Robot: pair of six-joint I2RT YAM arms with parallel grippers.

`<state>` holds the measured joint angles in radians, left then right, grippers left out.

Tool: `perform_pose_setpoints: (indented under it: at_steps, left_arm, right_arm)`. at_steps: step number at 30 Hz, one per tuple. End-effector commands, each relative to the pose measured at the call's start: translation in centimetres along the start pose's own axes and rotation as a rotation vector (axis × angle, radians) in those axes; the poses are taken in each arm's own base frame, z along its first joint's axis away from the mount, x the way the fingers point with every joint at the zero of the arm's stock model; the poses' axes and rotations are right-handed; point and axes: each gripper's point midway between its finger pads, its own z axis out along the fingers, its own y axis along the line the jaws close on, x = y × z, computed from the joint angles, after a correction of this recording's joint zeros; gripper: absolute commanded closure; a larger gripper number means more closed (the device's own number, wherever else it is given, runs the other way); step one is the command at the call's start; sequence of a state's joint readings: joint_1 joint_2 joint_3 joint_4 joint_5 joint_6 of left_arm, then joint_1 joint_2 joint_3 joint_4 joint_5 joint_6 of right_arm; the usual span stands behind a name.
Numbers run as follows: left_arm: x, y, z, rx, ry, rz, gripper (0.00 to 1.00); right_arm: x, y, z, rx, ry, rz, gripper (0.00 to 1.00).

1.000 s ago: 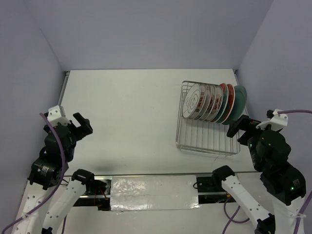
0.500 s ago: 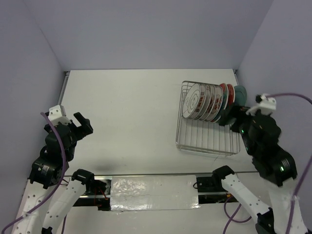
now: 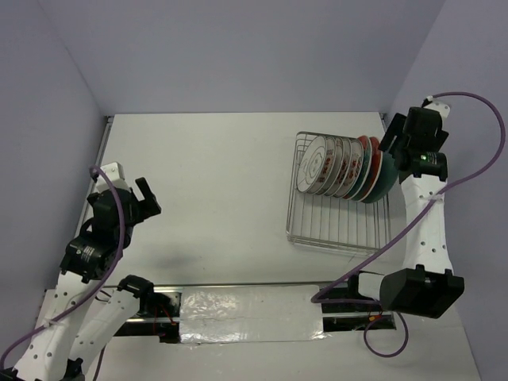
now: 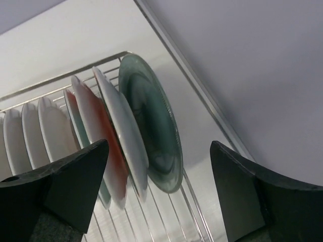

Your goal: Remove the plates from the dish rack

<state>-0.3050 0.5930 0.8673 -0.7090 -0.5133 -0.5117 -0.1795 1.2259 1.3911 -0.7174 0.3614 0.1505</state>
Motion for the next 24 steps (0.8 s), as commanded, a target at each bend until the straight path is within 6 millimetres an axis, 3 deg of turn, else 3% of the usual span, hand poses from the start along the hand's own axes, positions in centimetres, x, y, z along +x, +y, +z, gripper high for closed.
perform_pose_setpoints:
  at_steps: [1,7,12,18,24]
  left_arm:
    - [-0.8,-1.1,0.1,0.045,-0.025,-0.006,0.01]
    - [-0.6,-1.6,-0.2,0.060,-0.021,0.007,0.00]
    - [-0.6,-1.7,-0.6,0.077,-0.035,0.009,0.01]
    - [-0.6,-1.9,-0.7,0.082,-0.033,0.016,0.01]
    - [-0.7,-1.9,-0.8,0.091,-0.041,0.015,0.01]
  right_arm:
    - [-2.3,-0.5,-0.1,-0.057,-0.099,0.063,0.13]
    - [0.4,-0.8,3.2,-0.109,-0.013,0.113,0.24]
    - [1.0,-0.9,4.3,-0.128,0.003,0.104,0.24]
    - [4.2,-0.4,6.6,-0.140,0.083,0.079,0.26]
    - [5.0,0.4,7.6,-0.184,0.083,0.048,0.32]
